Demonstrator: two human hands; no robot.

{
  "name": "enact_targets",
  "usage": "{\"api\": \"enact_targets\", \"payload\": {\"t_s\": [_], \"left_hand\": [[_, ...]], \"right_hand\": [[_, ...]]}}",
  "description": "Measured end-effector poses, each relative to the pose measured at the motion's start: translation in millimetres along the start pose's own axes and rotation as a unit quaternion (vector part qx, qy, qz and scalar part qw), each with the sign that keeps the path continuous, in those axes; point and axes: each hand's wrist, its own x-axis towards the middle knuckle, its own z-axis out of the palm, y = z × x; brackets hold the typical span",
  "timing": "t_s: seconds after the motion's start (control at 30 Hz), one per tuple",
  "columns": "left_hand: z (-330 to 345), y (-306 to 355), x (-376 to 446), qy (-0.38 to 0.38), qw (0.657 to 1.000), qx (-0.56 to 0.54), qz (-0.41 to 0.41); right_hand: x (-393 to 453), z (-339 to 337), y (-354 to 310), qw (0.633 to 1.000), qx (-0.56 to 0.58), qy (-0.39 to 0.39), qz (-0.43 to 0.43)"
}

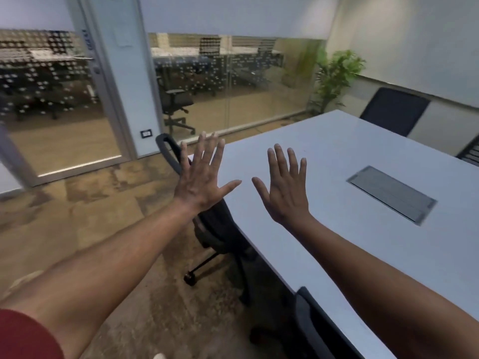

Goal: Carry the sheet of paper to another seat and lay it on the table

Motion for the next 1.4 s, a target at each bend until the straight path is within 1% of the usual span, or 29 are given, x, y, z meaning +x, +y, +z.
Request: {"api": "enact_targets", "payload": {"t_s": [0.03, 0.1, 0.13, 0.2, 0.23, 0.27, 0.3, 0.33, 0.4, 0.43, 0.47, 0.5, 0.53, 0.6, 0.63, 0.7, 0.73, 0.8, 0.83, 0.9, 0.93, 1.0, 1.03, 1.1, 1.13, 1.2, 1.23, 1.4], "left_hand": [[-1, -1, 1, 0.012, 1.000, 0.001, -0.005], [-2, -62, -4, 0.013, 0.999, 0.018, -0.029], [-2, -63, -5, 0.022, 0.999, 0.018, -0.038], [3, -128, -3, 0.013, 0.998, 0.032, -0.047], [3, -128, -4, 0.014, 0.998, 0.030, -0.056], [8, -163, -1, 0.008, 0.998, 0.027, -0.063], [9, -193, 4, 0.007, 0.998, 0.031, -0.061], [10, -189, 6, 0.006, 0.998, 0.031, -0.061], [13, -245, 11, -0.006, 0.998, 0.033, -0.058], [13, -241, 13, -0.002, 0.998, 0.029, -0.053], [17, -266, 16, -0.009, 0.998, 0.028, -0.052], [17, -291, 19, -0.004, 0.998, 0.032, -0.050], [17, -291, 20, 0.006, 0.998, 0.035, -0.051], [24, -331, 29, 0.011, 0.998, 0.033, -0.061], [24, -330, 30, 0.018, 0.997, 0.035, -0.063], [33, -359, 39, 0.011, 0.997, 0.036, -0.072], [34, -356, 40, 0.017, 0.996, 0.035, -0.074], [53, -395, 51, 0.017, 0.996, 0.036, -0.085], [55, -393, 51, 0.027, 0.995, 0.036, -0.090], [83, -435, 69, 0.025, 0.995, 0.038, -0.088], [85, -435, 71, 0.030, 0.994, 0.043, -0.092], [118, -475, 99, 0.018, 0.995, 0.048, -0.084], [119, -478, 100, 0.025, 0.995, 0.048, -0.082], [151, -519, 137, 0.025, 0.996, 0.061, -0.067], [151, -523, 140, 0.029, 0.996, 0.060, -0.067], [174, -562, 181, 0.021, 0.996, 0.064, -0.062], [178, -571, 191, 0.031, 0.995, 0.069, -0.060], [213, -627, 260, 0.026, 0.997, 0.059, -0.051]], "right_hand": [[1, 1, 1, 1.000, -0.003, 0.002, -0.003], [36, 25, -45, 0.999, 0.020, 0.007, -0.027], [37, 27, -44, 0.999, 0.018, 0.011, -0.029], [77, 51, -94, 0.999, 0.035, 0.015, -0.037], [79, 53, -94, 0.998, 0.034, 0.015, -0.041], [100, 63, -122, 0.998, 0.035, 0.024, -0.047], [123, 74, -144, 0.998, 0.039, 0.026, -0.046], [126, 74, -142, 0.998, 0.040, 0.028, -0.044], [167, 90, -188, 0.997, 0.046, 0.035, -0.049], [168, 88, -187, 0.997, 0.042, 0.039, -0.047], [185, 94, -209, 0.997, 0.046, 0.045, -0.047], [201, 103, -228, 0.997, 0.052, 0.045, -0.047], [202, 102, -231, 0.996, 0.051, 0.047, -0.052], [230, 119, -259, 0.996, 0.053, 0.040, -0.065], [231, 120, -260, 0.995, 0.047, 0.042, -0.072], [258, 136, -279, 0.995, 0.050, 0.039, -0.080], [259, 137, -277, 0.995, 0.047, 0.041, -0.080], [297, 160, -302, 0.994, 0.049, 0.039, -0.094], [299, 160, -302, 0.993, 0.043, 0.046, -0.098], [342, 188, -321, 0.991, 0.058, 0.047, -0.108], [344, 188, -321, 0.991, 0.052, 0.059, -0.111], [391, 221, -332, 0.990, 0.065, 0.055, -0.109], [393, 221, -332, 0.990, 0.059, 0.061, -0.113], [443, 254, -335, 0.991, 0.059, 0.059, -0.106], [446, 255, -334, 0.991, 0.054, 0.057, -0.110], [497, 280, -336, 0.993, 0.071, 0.028, -0.093], [509, 285, -337, 0.993, 0.066, 0.030, -0.096], [592, 317, -346, 0.993, 0.072, 0.023, -0.086]]}}
